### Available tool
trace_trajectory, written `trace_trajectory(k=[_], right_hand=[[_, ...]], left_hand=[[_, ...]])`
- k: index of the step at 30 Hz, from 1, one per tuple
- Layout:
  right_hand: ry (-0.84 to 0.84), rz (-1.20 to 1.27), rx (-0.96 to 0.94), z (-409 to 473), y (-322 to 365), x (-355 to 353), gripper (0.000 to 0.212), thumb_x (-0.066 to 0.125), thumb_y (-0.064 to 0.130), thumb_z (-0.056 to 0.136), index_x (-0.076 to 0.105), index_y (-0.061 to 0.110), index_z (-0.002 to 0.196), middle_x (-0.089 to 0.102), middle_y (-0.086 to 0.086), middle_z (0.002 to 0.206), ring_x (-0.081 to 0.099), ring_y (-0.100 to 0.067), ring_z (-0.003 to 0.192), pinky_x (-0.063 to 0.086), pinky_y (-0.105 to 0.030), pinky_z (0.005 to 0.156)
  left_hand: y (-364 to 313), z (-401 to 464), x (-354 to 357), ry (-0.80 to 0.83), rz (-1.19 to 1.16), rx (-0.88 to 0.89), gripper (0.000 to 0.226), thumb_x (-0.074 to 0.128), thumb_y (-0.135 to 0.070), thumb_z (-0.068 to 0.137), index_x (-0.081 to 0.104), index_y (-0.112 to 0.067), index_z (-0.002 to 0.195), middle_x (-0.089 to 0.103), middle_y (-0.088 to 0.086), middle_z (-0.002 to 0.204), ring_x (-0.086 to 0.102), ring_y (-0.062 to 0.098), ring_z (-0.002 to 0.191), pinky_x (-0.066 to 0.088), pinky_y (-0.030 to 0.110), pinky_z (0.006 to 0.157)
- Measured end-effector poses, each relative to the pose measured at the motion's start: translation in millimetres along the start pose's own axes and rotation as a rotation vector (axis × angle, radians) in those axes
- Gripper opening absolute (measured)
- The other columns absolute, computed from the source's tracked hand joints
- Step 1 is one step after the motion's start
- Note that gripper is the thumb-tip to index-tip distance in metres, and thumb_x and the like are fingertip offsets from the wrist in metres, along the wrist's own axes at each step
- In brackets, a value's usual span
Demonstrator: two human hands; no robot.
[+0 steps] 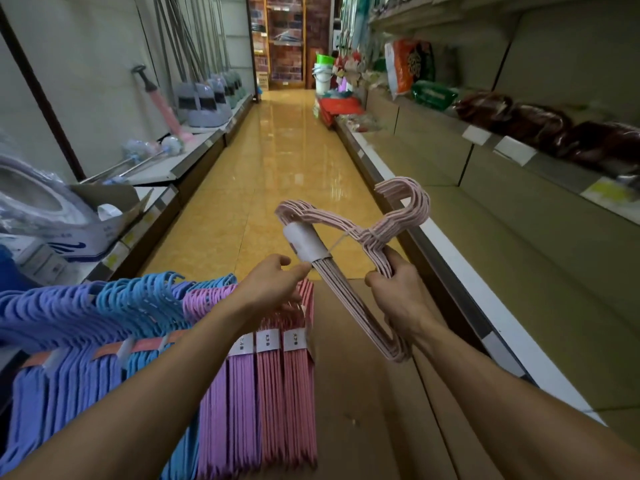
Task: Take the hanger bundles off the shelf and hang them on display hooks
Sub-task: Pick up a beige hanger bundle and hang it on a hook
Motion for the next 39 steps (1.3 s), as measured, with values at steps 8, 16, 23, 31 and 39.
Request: trace_trajectory(k=[8, 16, 23, 31, 39], right_hand=[[0.163, 0.237, -0.113, -13.2, 44.6, 36.2, 0.029, 0.056, -0.002, 0.089, 0.066, 0.02, 0.105, 0.052, -0.009, 0.083, 0.051, -0.025, 0.074, 0.048, -0.039, 0.069], [0.2, 0.342, -0.167, -21.2, 61.3, 73.1, 0.027, 0.053, -0.003, 0.09, 0.065, 0.019, 0.1, 0.046, -0.009, 0.076, 0.044, -0.025, 0.067, 0.041, -0.039, 0.063], [0.28, 0.231, -0.278, -10.3, 80.6, 75.2, 0.02, 0.057, -0.002, 0.09, 0.058, 0.017, 0.082, 0.044, -0.003, 0.067, 0.041, -0.014, 0.058, 0.038, -0.029, 0.054], [0.355, 0.177, -0.296, -10.5, 172.7, 52.5, 0.039, 0.056, 0.003, 0.093, 0.059, 0.041, 0.101, 0.056, 0.018, 0.065, 0.045, -0.001, 0.055, 0.04, -0.017, 0.055], [0.376, 0.21, -0.303, -12.8, 376.5, -33.7, 0.029, 0.055, 0.003, 0.093, 0.057, 0.032, 0.098, 0.053, 0.02, 0.063, 0.041, -0.002, 0.057, 0.036, -0.016, 0.057]], left_hand=[[-16.8, -12.3, -42.1, -0.193, -0.649, 0.01, 0.049, 0.071, -0.039, 0.088, 0.052, -0.013, 0.126, 0.062, 0.01, 0.112, 0.062, 0.029, 0.101, 0.052, 0.058, 0.092], [-12.5, -10.9, -66.0, -0.379, -0.804, 0.058, 0.047, 0.069, -0.028, 0.087, 0.05, -0.011, 0.127, 0.058, 0.016, 0.104, 0.065, 0.028, 0.077, 0.061, 0.044, 0.068], [-4.1, -17.6, -81.6, -0.508, -0.755, 0.166, 0.049, 0.063, -0.021, 0.083, 0.051, 0.001, 0.124, 0.05, 0.014, 0.095, 0.06, 0.033, 0.081, 0.06, 0.043, 0.064], [-78.8, -46.0, -123.0, -0.646, -0.77, 0.096, 0.034, 0.066, -0.026, 0.077, 0.058, -0.005, 0.103, 0.046, 0.009, 0.086, 0.055, 0.034, 0.075, 0.058, 0.041, 0.06], [-273.9, -98.9, -209.7, -0.616, -0.732, 0.138, 0.038, 0.068, -0.03, 0.075, 0.063, 0.002, 0.094, 0.051, 0.012, 0.089, 0.063, 0.033, 0.071, 0.058, 0.047, 0.062]])
Point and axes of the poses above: each hand's wrist, its own z-axis towards the middle knuckle, its own x-axis out of the palm, y = z × x, the point moved 6 cm from there along z, towards the middle knuckle
